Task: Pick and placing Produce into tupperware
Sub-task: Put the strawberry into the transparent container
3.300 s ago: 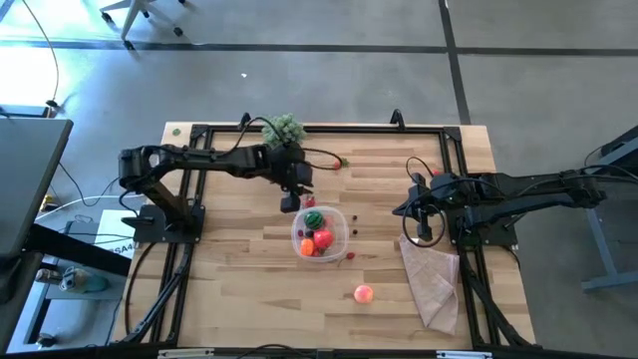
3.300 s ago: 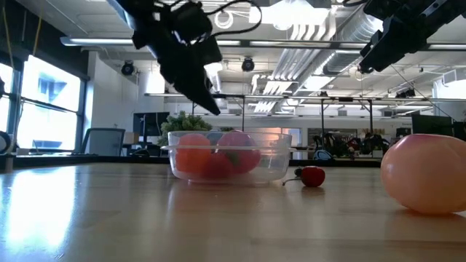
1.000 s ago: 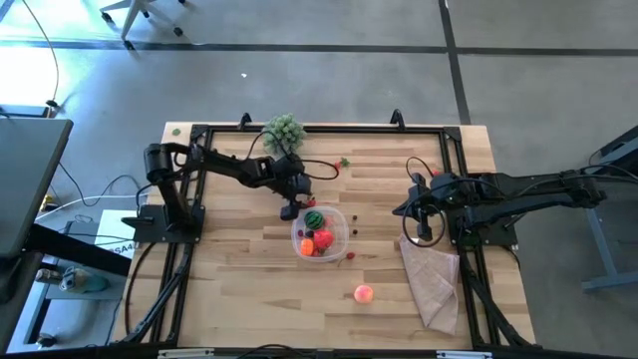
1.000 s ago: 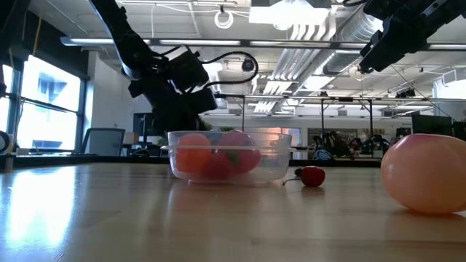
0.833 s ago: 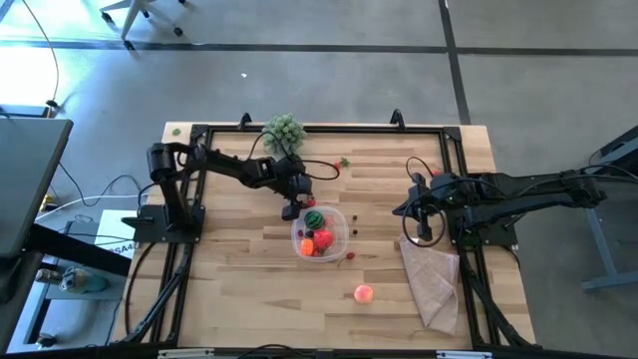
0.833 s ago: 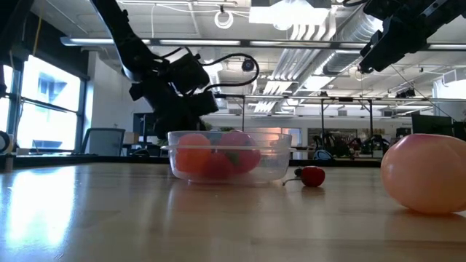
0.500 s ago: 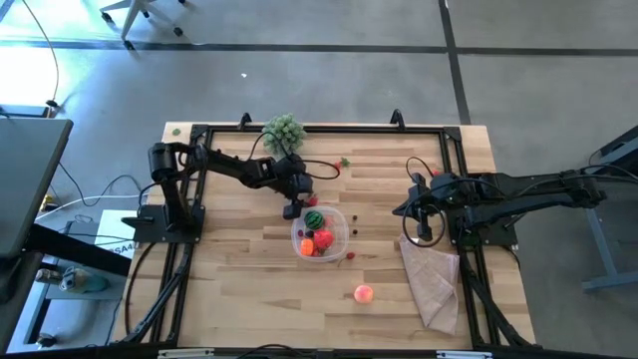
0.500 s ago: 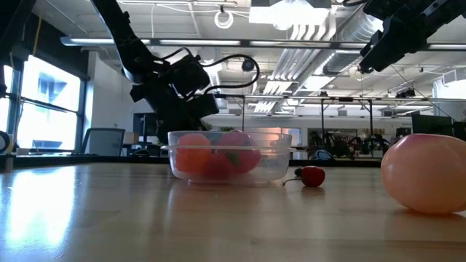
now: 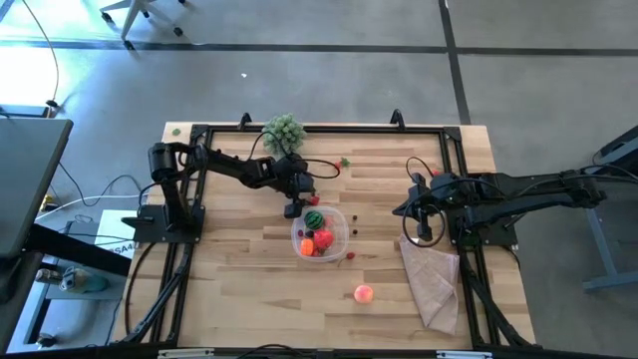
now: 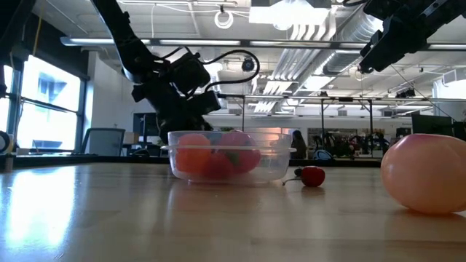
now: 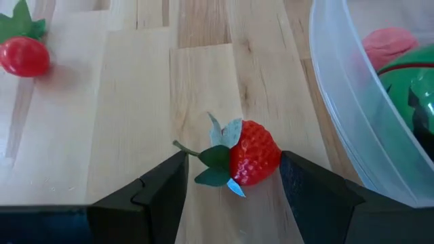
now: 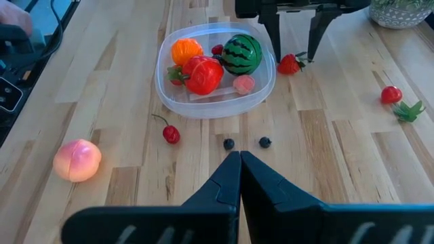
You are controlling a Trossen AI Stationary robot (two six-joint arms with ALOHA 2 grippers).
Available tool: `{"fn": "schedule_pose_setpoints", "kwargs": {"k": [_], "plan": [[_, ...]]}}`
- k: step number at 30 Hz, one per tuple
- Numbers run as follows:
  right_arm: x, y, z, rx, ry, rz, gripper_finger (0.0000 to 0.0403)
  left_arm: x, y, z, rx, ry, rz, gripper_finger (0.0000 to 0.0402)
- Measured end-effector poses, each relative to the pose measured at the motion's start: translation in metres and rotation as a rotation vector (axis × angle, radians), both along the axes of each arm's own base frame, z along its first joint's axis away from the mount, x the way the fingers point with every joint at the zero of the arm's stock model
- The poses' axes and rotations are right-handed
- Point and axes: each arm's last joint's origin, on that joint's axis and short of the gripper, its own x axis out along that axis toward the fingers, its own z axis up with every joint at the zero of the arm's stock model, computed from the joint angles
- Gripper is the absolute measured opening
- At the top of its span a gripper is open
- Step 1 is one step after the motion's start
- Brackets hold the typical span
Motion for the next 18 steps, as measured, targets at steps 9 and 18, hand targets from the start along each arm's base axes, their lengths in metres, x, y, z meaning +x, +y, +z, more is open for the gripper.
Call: {"fn": "schedule_pose_setpoints", "kwargs": {"k": [9, 18], "plan": [[0.0, 0.0, 0.0, 0.0, 0.0, 0.0, 0.0, 0.001, 0.001, 0.001, 0.022, -0.019, -0.013, 0.022], [0.0, 0.0, 0.0, 0.0, 0.0, 0.0, 0.0, 0.006, 0.002, -0.011, -0.02, -0.007, -0.008, 0.022]]}}
